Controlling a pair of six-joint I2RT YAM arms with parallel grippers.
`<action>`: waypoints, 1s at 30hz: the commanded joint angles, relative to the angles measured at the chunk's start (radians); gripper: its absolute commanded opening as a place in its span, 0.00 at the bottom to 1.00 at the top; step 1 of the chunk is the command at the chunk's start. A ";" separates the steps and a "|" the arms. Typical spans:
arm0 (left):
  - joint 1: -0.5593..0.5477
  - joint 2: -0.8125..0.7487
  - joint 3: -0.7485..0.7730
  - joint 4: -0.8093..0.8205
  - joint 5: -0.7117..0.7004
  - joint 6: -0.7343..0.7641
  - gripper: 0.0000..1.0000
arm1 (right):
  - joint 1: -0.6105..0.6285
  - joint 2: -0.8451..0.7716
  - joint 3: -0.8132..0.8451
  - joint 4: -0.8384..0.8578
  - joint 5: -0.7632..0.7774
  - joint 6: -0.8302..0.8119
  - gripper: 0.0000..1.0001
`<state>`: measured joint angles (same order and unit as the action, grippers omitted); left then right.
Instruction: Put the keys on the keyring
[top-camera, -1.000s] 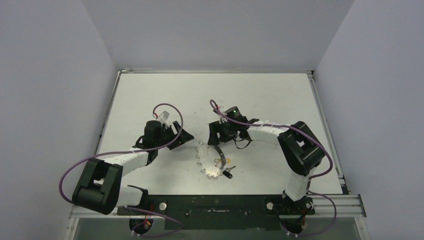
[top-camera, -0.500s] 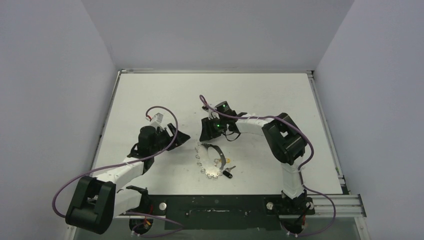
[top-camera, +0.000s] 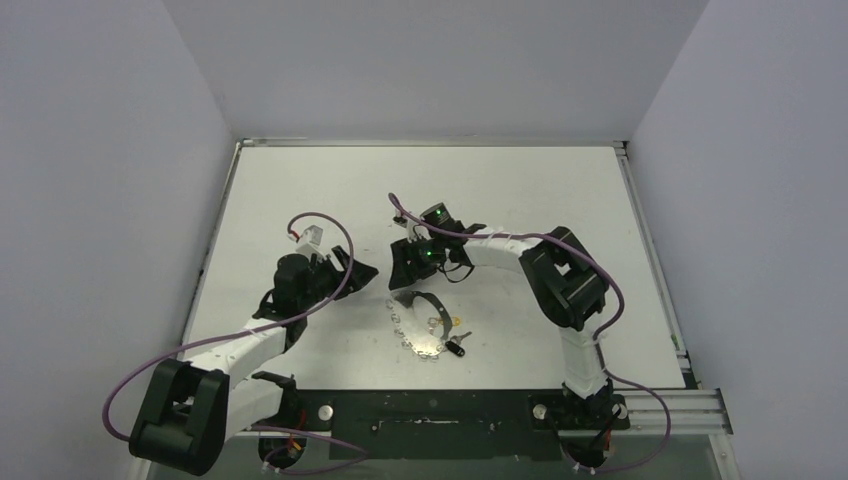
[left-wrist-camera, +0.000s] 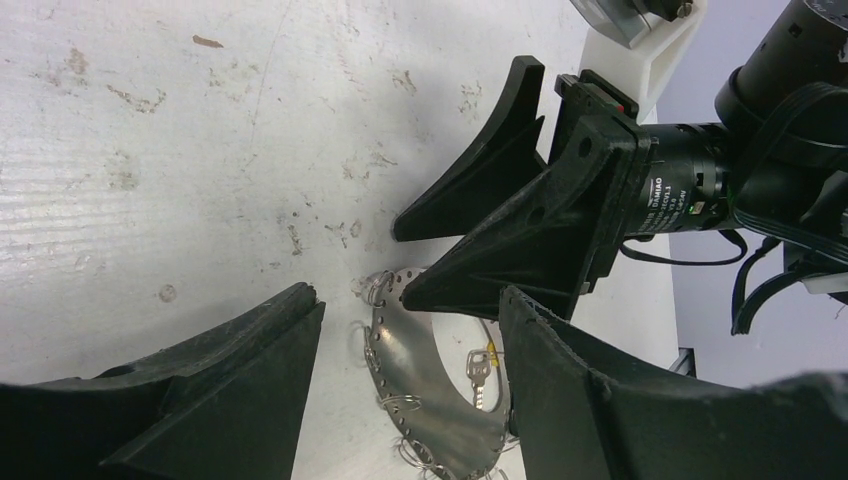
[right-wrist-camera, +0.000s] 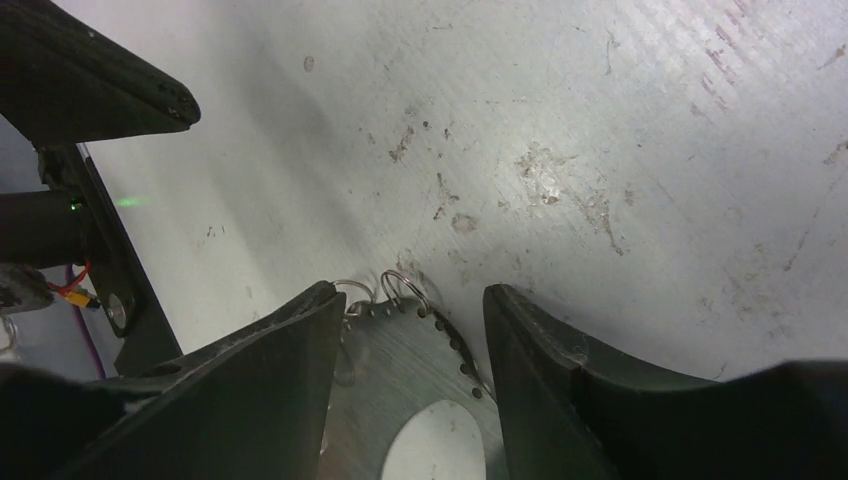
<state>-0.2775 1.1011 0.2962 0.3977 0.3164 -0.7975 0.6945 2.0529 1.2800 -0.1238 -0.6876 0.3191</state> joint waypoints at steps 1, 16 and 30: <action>0.008 -0.005 -0.003 0.062 -0.001 0.021 0.63 | -0.005 -0.054 -0.006 -0.044 0.053 -0.032 0.59; 0.009 0.368 0.148 0.130 0.297 0.046 0.41 | -0.093 -0.143 -0.106 -0.032 0.024 -0.017 0.60; -0.019 0.613 0.217 0.192 0.309 0.058 0.41 | -0.093 -0.147 -0.125 -0.043 0.004 -0.021 0.54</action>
<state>-0.2806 1.6661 0.4706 0.5610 0.6323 -0.7792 0.5964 1.9541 1.1645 -0.1524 -0.6781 0.3065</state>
